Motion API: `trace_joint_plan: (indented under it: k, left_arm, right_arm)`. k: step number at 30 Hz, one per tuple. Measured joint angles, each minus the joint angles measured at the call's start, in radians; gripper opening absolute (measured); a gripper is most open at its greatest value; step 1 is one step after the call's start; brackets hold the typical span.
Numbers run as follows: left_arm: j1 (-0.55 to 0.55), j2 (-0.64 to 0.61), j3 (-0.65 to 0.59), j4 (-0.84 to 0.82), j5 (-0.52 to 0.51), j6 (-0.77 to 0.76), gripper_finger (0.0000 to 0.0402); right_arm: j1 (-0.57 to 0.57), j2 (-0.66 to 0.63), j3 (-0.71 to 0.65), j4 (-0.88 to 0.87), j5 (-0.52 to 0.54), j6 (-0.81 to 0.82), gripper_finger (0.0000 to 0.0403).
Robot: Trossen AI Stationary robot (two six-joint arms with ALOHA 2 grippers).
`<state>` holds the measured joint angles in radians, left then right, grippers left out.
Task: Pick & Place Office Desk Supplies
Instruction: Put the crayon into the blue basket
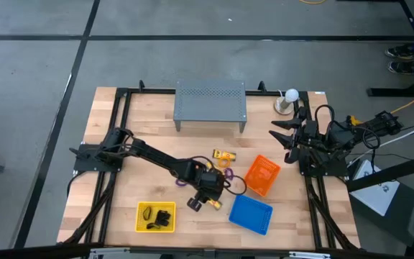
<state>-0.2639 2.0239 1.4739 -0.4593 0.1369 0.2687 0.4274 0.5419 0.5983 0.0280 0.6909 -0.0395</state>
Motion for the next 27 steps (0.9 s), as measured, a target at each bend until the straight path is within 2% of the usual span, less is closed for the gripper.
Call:
trace_joint_plan:
  k: [8,12,14,17,21,27]
  left_arm:
    - [-0.058,0.001,0.018,0.046,0.004,0.004,0.015]
    - [-0.064,0.013,0.018,0.097,-0.1,0.004,0.0151]
    - [-0.058,0.014,0.018,0.097,-0.12,0.012,0.0151]
    - [-0.043,0.022,0.018,0.098,-0.113,-0.012,0.0151]
    - [-0.034,0.038,0.019,0.094,-0.037,-0.023,0.0151]
    - [-0.036,0.068,0.018,0.085,0.006,-0.03,0.0151]
  right_arm:
    - [0.0,0.0,0.0,-0.01,-0.003,0.003,0.0165]
    - [0.0,0.003,0.0,-0.01,-0.003,0.01,0.0165]
    - [0.0,0.008,0.0,-0.01,-0.003,0.016,0.0165]
    - [0.0,0.016,0.0,-0.01,-0.011,0.032,0.0165]
    - [0.0,0.026,0.0,-0.009,-0.033,0.032,0.0165]
    - [0.0,0.031,0.0,-0.009,-0.033,0.032,0.0165]
